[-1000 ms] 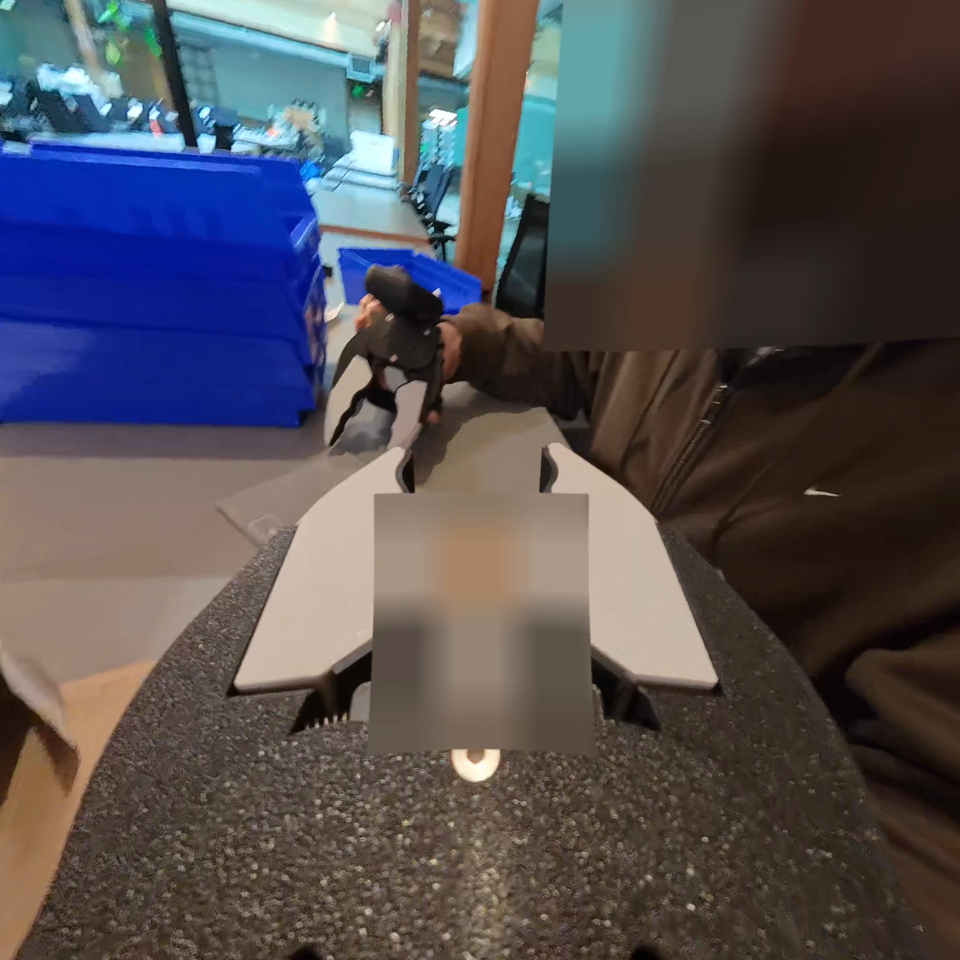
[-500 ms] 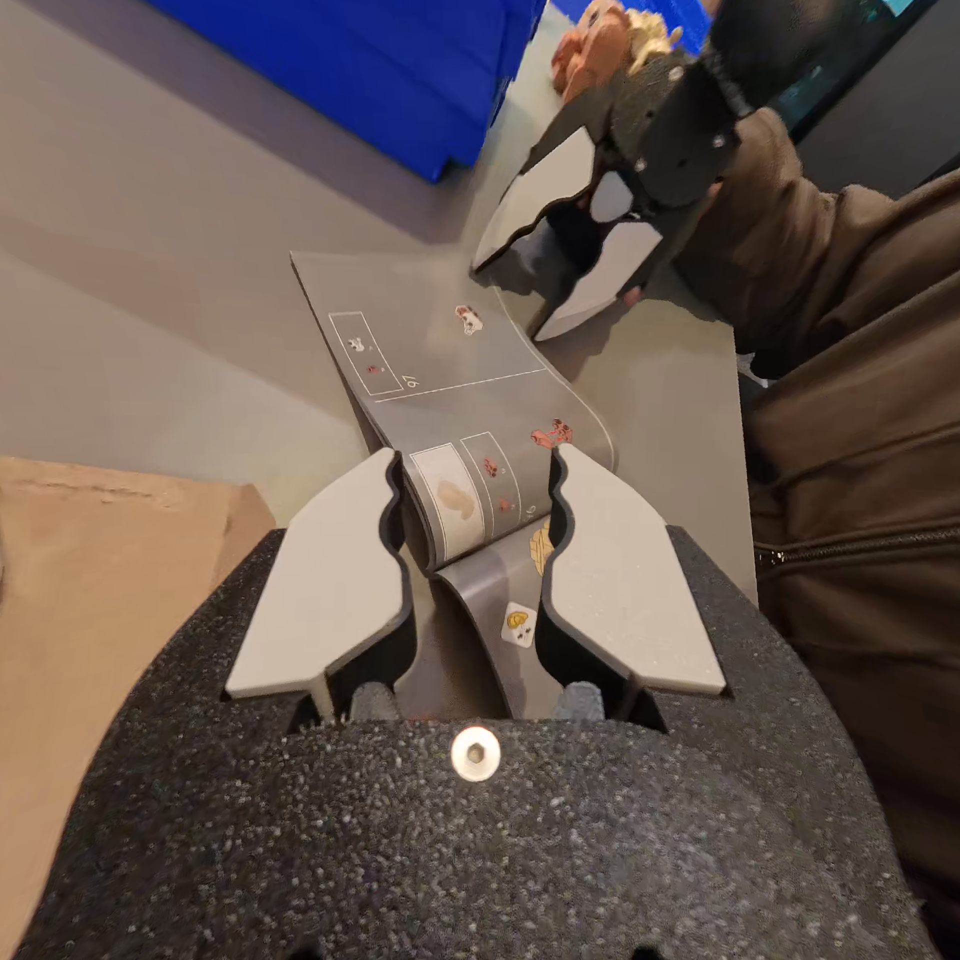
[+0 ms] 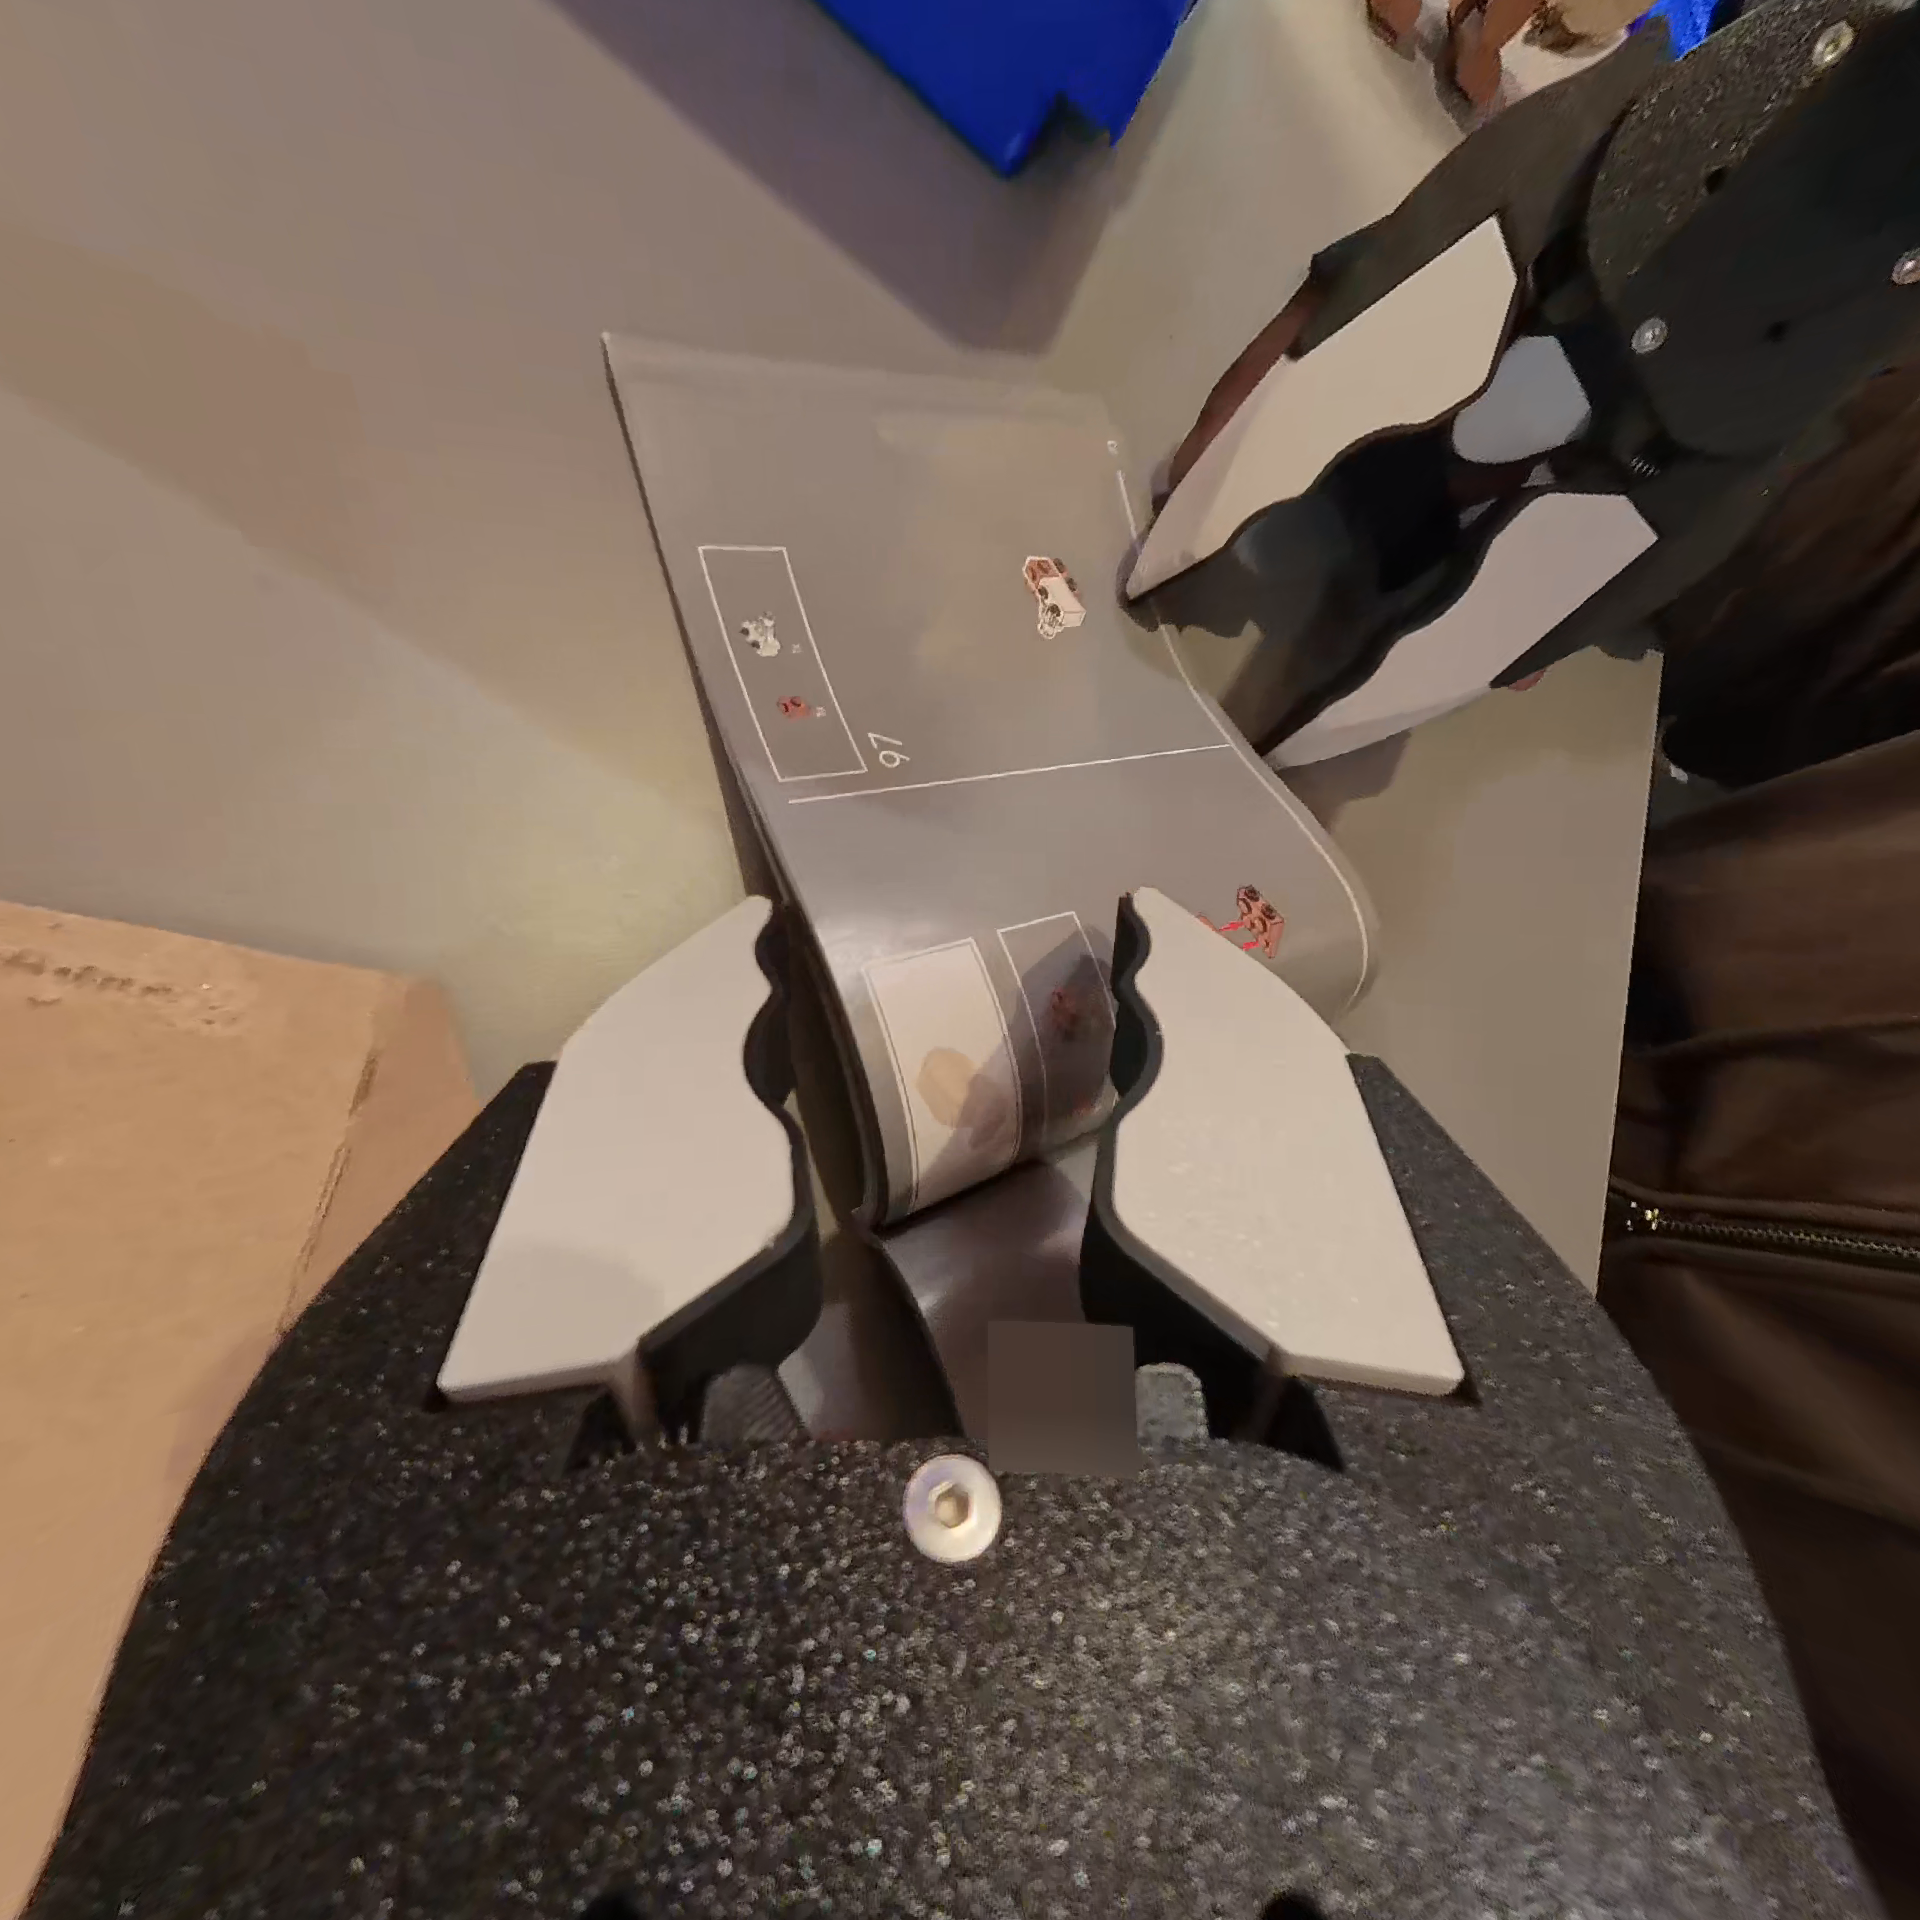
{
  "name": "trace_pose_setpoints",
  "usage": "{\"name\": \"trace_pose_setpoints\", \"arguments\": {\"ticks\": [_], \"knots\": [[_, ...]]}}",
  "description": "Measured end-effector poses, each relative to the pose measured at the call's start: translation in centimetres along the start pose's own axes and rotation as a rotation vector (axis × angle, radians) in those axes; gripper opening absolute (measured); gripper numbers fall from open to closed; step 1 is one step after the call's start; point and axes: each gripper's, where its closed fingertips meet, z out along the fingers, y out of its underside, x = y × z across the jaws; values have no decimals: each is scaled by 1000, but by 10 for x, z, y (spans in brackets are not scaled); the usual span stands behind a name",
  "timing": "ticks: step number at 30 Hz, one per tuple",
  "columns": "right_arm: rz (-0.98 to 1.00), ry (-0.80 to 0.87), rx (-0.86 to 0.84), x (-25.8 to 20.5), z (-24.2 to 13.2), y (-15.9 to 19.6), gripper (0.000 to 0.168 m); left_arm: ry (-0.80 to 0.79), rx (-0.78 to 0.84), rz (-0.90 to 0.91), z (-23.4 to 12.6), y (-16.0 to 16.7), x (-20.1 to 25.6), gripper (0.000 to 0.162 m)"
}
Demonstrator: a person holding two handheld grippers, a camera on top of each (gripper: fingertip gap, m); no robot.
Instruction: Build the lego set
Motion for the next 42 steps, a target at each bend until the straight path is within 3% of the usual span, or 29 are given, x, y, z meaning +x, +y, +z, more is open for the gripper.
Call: {"name": "trace_pose_setpoints", "arguments": {"ticks": [13, 33, 42], "knots": [[-58, -85, 30, -36, 6, -20, 53, 2, 29, -4, -11, -4, 1, 59], [-153, -244, 356, -99, -11, -87, 52, 172, 95, 140, -40, -4, 25, 61], [-162, -287, 425, -118, -12, -105, 52, 228, 153, 188, -47, -7, 30, 67]]}}
